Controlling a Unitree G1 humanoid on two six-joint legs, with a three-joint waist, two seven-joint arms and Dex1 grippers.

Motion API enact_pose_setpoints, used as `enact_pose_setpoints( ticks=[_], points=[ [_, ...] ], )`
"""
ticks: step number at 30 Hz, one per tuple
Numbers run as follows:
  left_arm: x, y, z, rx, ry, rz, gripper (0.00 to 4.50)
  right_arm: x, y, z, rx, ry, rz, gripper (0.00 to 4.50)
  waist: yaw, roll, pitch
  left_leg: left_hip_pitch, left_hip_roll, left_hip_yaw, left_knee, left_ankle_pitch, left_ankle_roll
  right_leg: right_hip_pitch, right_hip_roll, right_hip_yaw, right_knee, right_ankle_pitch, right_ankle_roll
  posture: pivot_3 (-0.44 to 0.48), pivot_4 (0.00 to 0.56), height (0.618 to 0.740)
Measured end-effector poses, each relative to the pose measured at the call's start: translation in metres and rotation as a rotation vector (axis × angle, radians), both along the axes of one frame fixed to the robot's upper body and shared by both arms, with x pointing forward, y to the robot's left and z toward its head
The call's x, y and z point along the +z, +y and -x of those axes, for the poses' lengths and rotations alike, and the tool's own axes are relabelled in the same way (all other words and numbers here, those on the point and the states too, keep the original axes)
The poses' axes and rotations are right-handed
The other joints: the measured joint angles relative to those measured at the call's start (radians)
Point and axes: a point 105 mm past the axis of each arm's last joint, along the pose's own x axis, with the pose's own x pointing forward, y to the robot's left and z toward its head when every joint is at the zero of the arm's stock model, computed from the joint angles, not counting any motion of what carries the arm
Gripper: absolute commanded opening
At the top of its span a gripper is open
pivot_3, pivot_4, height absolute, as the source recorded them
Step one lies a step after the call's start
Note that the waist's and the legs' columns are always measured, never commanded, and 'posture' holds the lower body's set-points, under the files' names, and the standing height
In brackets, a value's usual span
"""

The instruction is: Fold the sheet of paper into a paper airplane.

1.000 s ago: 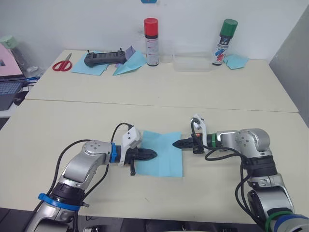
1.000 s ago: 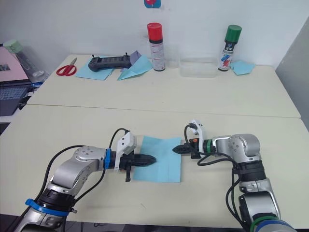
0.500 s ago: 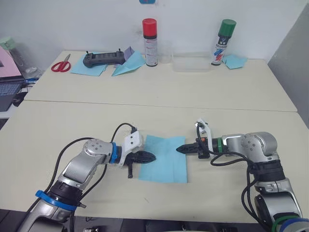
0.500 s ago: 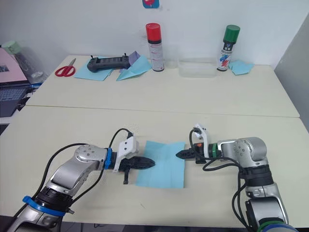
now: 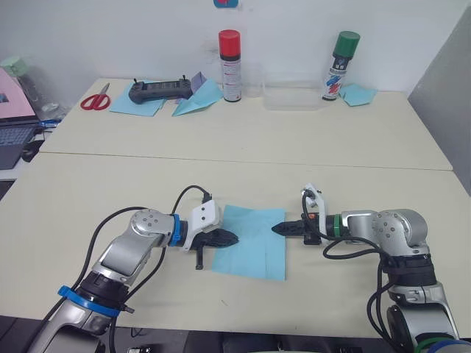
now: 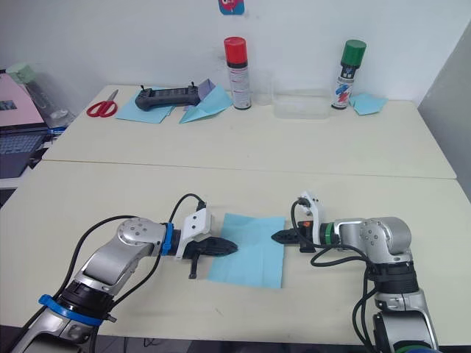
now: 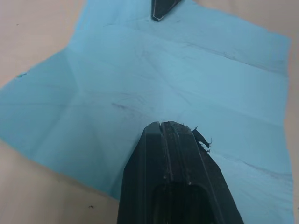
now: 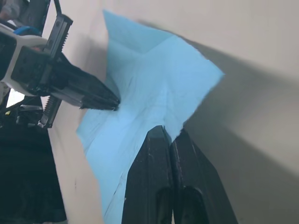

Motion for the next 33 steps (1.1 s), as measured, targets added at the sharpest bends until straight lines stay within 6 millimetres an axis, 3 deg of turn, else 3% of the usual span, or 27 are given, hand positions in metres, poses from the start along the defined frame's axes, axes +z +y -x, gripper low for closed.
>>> enact_pose_setpoints(
  ticks=[11,14,18,23,33],
  points=[
    [0.0,-0.002,-0.001,-0.007,-0.009,0.008,0.0,0.001,-0.002,-0.003,-0.001,-0.02,-0.001,0.04,0.002,0.0,0.0,0.0,0.0,0.0,0.0,0.0,0.0,0.0,0.0,0.0,0.0,0.0,0.0,0.0,0.15,0.74],
    [0.0,-0.002,-0.001,-0.005,-0.009,0.01,0.0,0.004,-0.004,-0.004,-0.001,-0.049,-0.004,0.59,0.003,0.0,0.0,0.0,0.0,0.0,0.0,0.0,0.0,0.0,0.0,0.0,0.0,0.0,0.0,0.0,0.15,0.74],
    [0.0,-0.002,-0.002,-0.003,-0.01,0.01,0.0,0.013,-0.012,-0.012,-0.076,-0.099,-0.018,1.96,0.003,0.0,0.0,0.0,0.0,0.0,0.0,0.0,0.0,0.0,0.0,0.0,0.0,0.0,0.0,0.0,0.15,0.74],
    [0.0,-0.002,-0.002,0.001,-0.012,0.011,0.0,0.023,-0.017,-0.017,-0.15,-0.153,-0.041,1.96,0.003,0.0,0.0,0.0,0.0,0.0,0.0,0.0,0.0,0.0,0.0,0.0,0.0,0.0,0.0,0.0,0.15,0.74],
    [0.0,-0.003,-0.003,-0.002,-0.011,0.012,0.0,0.019,0.003,-0.01,-0.152,-0.213,-0.041,1.96,0.005,0.001,-0.001,0.0,0.0,0.0,0.0,0.0,0.0,0.0,0.0,0.0,0.0,0.0,0.0,0.0,0.15,0.74]
  ],
)
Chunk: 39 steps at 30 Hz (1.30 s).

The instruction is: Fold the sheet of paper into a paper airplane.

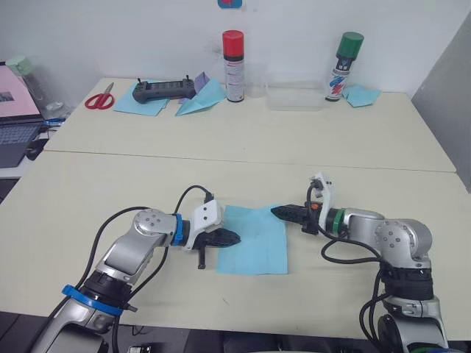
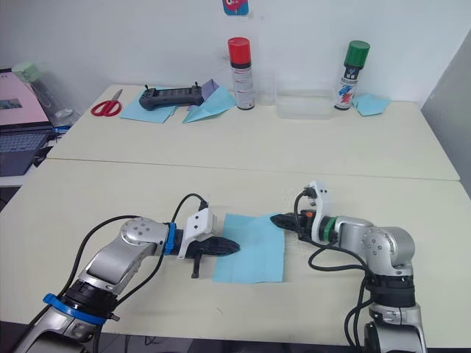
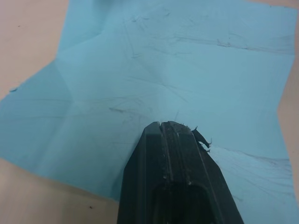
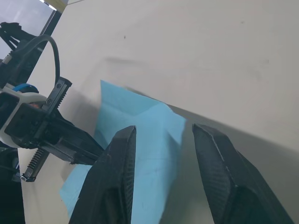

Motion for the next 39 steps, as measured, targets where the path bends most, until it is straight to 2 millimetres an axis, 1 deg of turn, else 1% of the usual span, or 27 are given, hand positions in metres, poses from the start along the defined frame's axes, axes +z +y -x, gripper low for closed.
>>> enact_pose_setpoints(
  ticks=[2,4,6,8,9,13,18,23,27,29,31,35,39],
  points=[
    [0.0,0.0,0.0,-0.003,0.001,0.0,0.0,-0.002,0.003,0.001,0.006,-0.017,0.02,1.96,0.0,0.0,0.0,0.0,0.0,0.0,0.0,0.0,0.0,0.0,0.0,0.0,0.0,0.0,0.0,0.0,0.15,0.74],
    [0.0,0.0,-0.001,-0.007,-0.001,0.0,0.0,-0.004,0.003,0.002,0.011,-0.054,0.061,1.59,0.0,0.0,0.0,0.0,0.0,0.0,0.0,0.0,0.0,0.0,0.0,0.0,0.0,0.0,0.0,0.0,0.15,0.74],
    [0.0,0.0,-0.001,-0.009,-0.003,0.0,0.0,-0.006,0.001,0.004,0.021,-0.091,0.093,1.04,0.001,0.0,0.0,0.0,0.0,0.0,0.0,0.0,0.0,0.0,0.0,0.0,0.0,0.0,0.0,0.0,0.15,0.74],
    [0.0,0.0,-0.001,-0.01,-0.004,-0.001,0.0,-0.008,0.0,0.006,0.034,-0.127,0.117,0.24,0.001,0.0,0.0,0.0,0.0,0.0,0.0,0.0,0.0,0.0,0.0,0.0,0.0,0.0,0.0,0.0,0.15,0.74],
    [0.0,0.0,-0.001,-0.011,-0.005,-0.002,0.0,-0.009,0.001,0.008,0.047,-0.154,0.139,0.03,0.002,0.0,0.0,0.0,0.0,0.0,0.0,0.0,0.0,0.0,0.0,0.0,0.0,0.0,0.0,0.0,0.15,0.74],
    [0.0,-0.001,-0.002,-0.016,-0.009,-0.008,0.0,-0.013,0.004,0.008,0.096,-0.334,0.275,0.03,0.003,0.0,0.0,0.0,0.0,0.0,0.001,0.0,0.0,0.0,0.0,0.0,0.0,0.0,0.001,0.0,0.15,0.74],
    [0.0,-0.001,-0.002,-0.024,-0.022,-0.016,0.0,-0.016,0.011,0.013,0.173,-0.446,0.33,0.03,0.003,0.0,0.0,0.0,0.0,0.0,0.001,0.0,0.0,0.001,0.0,0.0,0.0,0.0,0.001,0.0,0.15,0.74],
    [0.0,-0.001,-0.003,-0.03,-0.022,-0.019,0.0,-0.013,0.017,0.015,0.207,-0.491,0.322,0.03,0.003,0.0,0.0,0.001,0.0,0.0,0.001,0.0,0.0,0.001,0.0,0.0,0.0,0.0,0.001,0.0,0.15,0.74],
    [0.0,-0.001,-0.003,-0.035,-0.021,-0.021,0.0,-0.02,0.021,0.02,0.261,-0.499,0.349,0.03,0.002,0.0,0.0,0.001,0.0,0.0,0.001,0.0,0.0,0.001,0.0,0.0,0.0,0.0,0.001,0.0,0.15,0.74],
    [0.0,-0.001,-0.003,-0.035,-0.021,-0.022,0.0,-0.025,0.022,0.019,0.284,-0.522,0.391,0.03,0.002,0.0,0.0,0.001,0.0,0.0,0.001,0.0,0.0,0.001,0.0,0.0,0.0,0.0,0.001,0.0,0.15,0.74],
    [0.001,-0.001,-0.004,-0.035,-0.021,-0.022,0.0,-0.034,0.023,0.019,0.319,-0.547,0.454,0.03,0.002,0.0,0.0,0.001,0.0,0.0,0.001,0.0,0.0,0.001,0.0,0.0,0.0,0.0,0.001,0.0,0.15,0.74],
    [0.0,0.0,-0.005,-0.031,-0.016,-0.026,0.0,-0.034,0.024,0.018,0.391,-0.645,0.559,0.03,0.002,0.0,-0.002,0.003,0.0,0.0,0.002,0.0,0.0,0.003,0.0,0.0,0.0,0.0,0.001,0.0,0.15,0.74],
    [0.0,0.003,-0.01,-0.019,-0.016,-0.034,0.0,-0.035,0.024,0.018,0.402,-0.655,0.576,0.03,0.003,0.0,-0.002,0.009,0.0,0.0,0.001,0.0,0.0,0.01,0.0,0.0,-0.001,0.0,0.001,0.0,0.15,0.74]
  ],
)
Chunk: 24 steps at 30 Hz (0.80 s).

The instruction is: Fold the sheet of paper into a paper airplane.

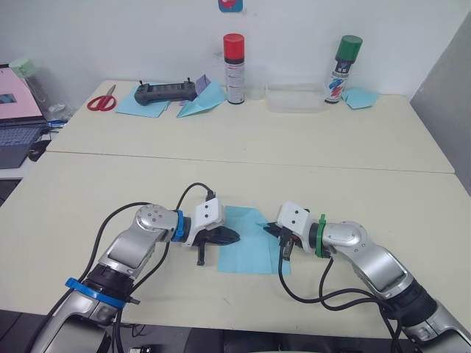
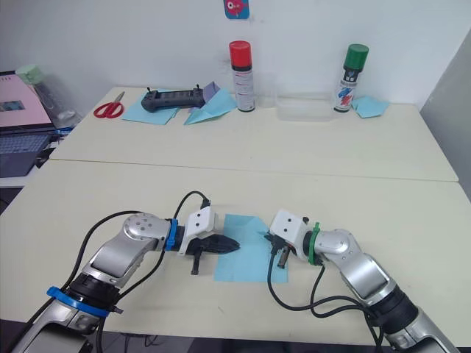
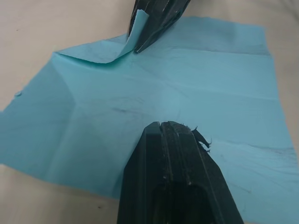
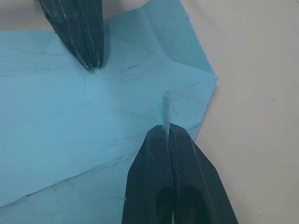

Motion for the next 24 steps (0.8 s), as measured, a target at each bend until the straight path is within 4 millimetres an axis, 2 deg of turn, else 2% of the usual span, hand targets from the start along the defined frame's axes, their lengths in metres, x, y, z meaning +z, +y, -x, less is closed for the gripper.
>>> enact_pose_setpoints(
  ticks=[7,15,20,24],
  points=[
    [0.004,0.0,-0.006,0.002,0.003,-0.003,0.0,-0.001,-0.001,0.002,-0.005,0.003,0.001,0.03,0.002,0.0,0.0,0.001,0.0,0.0,0.0,0.0,0.0,0.002,0.0,0.0,-0.001,0.0,0.0,0.0,0.15,0.74],
    [0.035,-0.032,-0.028,0.043,-0.072,0.13,0.0,-0.002,-0.003,0.002,-0.01,0.002,0.018,0.03,0.008,-0.001,0.0,0.001,0.0,0.0,0.0,0.0,0.0,0.002,0.0,0.0,-0.001,0.0,0.0,0.0,0.15,0.74],
    [0.03,-0.042,-0.034,0.065,-0.09,0.144,0.0,-0.002,-0.003,0.001,-0.01,0.001,0.02,0.03,0.008,-0.001,0.0,0.001,0.0,0.0,0.0,0.0,0.0,0.002,0.0,0.0,-0.001,0.0,0.0,0.0,0.15,0.74],
    [0.014,-0.056,-0.036,0.042,-0.086,0.116,0.0,-0.002,-0.004,0.001,-0.011,0.0,0.022,0.03,0.01,-0.001,0.0,0.001,-0.001,0.0,0.0,0.0,0.0,0.002,0.0,0.0,-0.001,0.0,0.0,0.0,0.15,0.74]
  ],
)
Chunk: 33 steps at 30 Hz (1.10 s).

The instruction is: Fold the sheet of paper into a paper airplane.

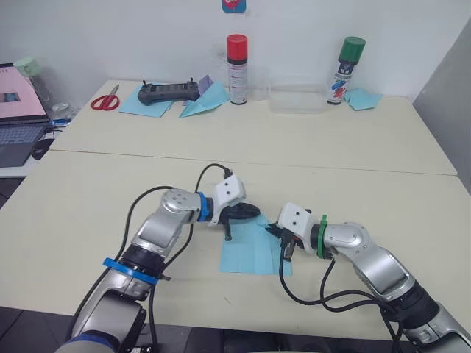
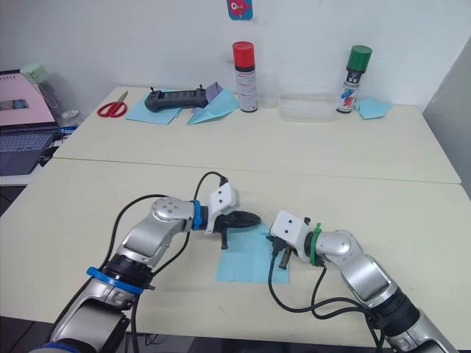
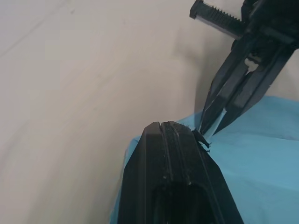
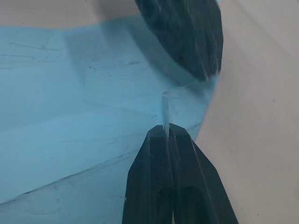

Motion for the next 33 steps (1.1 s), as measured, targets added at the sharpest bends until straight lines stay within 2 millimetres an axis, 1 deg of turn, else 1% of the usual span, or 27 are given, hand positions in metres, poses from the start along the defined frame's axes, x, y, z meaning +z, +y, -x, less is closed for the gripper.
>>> enact_pose_setpoints(
  ticks=[2,4,5,7,12,14,16,19,22,25,26,27,30,33],
  points=[
    [-0.007,-0.004,0.001,-0.022,-0.007,-0.037,0.0,0.0,0.001,0.0,0.002,-0.002,-0.001,0.03,-0.001,0.0,0.0,0.0,0.0,0.0,0.0,0.0,0.0,0.0,0.0,0.0,0.0,0.0,0.0,0.0,0.15,0.74],
    [-0.007,-0.004,0.0,-0.034,-0.024,-0.055,0.0,0.0,0.001,0.0,0.002,-0.002,-0.002,0.03,-0.001,0.0,0.0,0.0,0.0,0.0,0.0,0.0,0.0,0.0,0.0,0.0,0.0,0.0,0.0,0.0,0.15,0.74],
    [-0.009,-0.004,0.0,-0.046,-0.04,-0.076,0.0,0.0,0.001,0.0,0.002,-0.003,-0.001,0.2,-0.001,0.0,0.0,0.0,0.0,0.0,0.0,0.0,0.0,0.0,0.0,0.0,0.0,0.0,0.0,0.0,0.15,0.74],
    [-0.011,-0.002,0.0,-0.069,-0.073,-0.129,0.0,0.0,0.001,-0.001,0.0,-0.002,-0.004,0.61,-0.001,0.0,-0.001,0.001,0.0,0.0,0.0,0.0,0.0,0.0,0.0,0.0,0.0,0.0,0.0,0.0,0.15,0.74],
    [-0.01,-0.003,-0.001,-0.098,-0.114,-0.151,0.0,0.003,-0.004,-0.003,0.0,0.016,-0.001,2.22,-0.001,0.0,-0.001,0.002,0.0,0.0,0.0,0.0,0.0,0.001,0.0,0.0,0.0,0.0,0.0,0.0,0.15,0.74],
    [-0.011,-0.003,-0.002,-0.105,-0.123,-0.151,0.0,0.004,-0.006,-0.001,0.005,0.064,-0.016,2.22,-0.001,-0.001,-0.001,0.002,0.0,0.0,0.0,0.0,0.0,0.002,0.0,0.0,0.0,0.0,0.0,0.0,0.15,0.74],
    [-0.011,-0.003,-0.002,-0.112,-0.131,-0.153,0.0,0.003,-0.006,0.006,0.023,0.159,-0.052,2.22,-0.001,-0.001,-0.001,0.002,0.0,0.0,-0.001,0.0,0.0,0.002,0.0,0.0,0.0,0.0,0.0,0.0,0.15,0.74],
    [-0.012,-0.003,-0.002,-0.116,-0.136,-0.153,0.0,0.003,-0.001,0.017,0.063,0.252,-0.091,2.22,-0.001,-0.001,-0.001,0.003,0.0,0.0,0.0,0.0,0.0,0.002,0.0,0.0,0.0,0.0,0.0,0.0,0.15,0.74],
    [-0.013,-0.004,-0.002,-0.119,-0.139,-0.151,0.0,0.002,0.001,0.021,0.069,0.309,-0.116,1.66,-0.001,-0.001,-0.001,0.003,0.0,0.0,0.0,0.0,0.0,0.003,0.0,0.0,0.0,0.0,0.0,0.0,0.15,0.74],
    [-0.013,-0.005,-0.002,-0.121,-0.14,-0.148,0.0,0.001,0.0,0.022,0.059,0.34,-0.121,0.6,-0.001,-0.001,-0.001,0.003,0.0,0.0,0.0,0.0,0.0,0.003,0.0,0.0,0.0,0.0,0.0,0.0,0.15,0.74],
    [-0.013,-0.005,-0.003,-0.122,-0.141,-0.147,0.0,0.0,-0.001,0.023,0.055,0.349,-0.119,0.18,-0.001,-0.001,-0.001,0.003,0.0,0.0,0.0,0.0,0.0,0.003,0.0,0.0,0.0,0.0,0.0,0.0,0.15,0.74],
    [-0.013,-0.005,-0.003,-0.122,-0.141,-0.147,0.0,-0.001,-0.002,0.023,0.051,0.356,-0.115,0.04,0.0,-0.001,-0.001,0.003,0.0,0.0,0.0,0.0,0.0,0.003,0.0,0.0,0.0,0.0,0.0,0.0,0.15,0.74],
    [-0.013,-0.005,-0.004,-0.122,-0.142,-0.146,0.0,-0.001,-0.003,0.024,0.048,0.376,-0.116,0.04,0.0,-0.001,-0.001,0.003,0.0,0.0,0.0,0.0,0.0,0.003,0.0,0.0,0.0,0.0,0.0,0.0,0.15,0.74],
    [-0.013,-0.007,-0.004,-0.127,-0.145,-0.14,0.0,0.005,-0.007,0.027,0.048,0.418,-0.171,0.04,0.003,-0.001,-0.001,0.003,0.0,0.0,0.0,0.0,0.0,0.003,0.0,0.0,0.0,0.0,0.0,0.0,0.15,0.74]
  ],
)
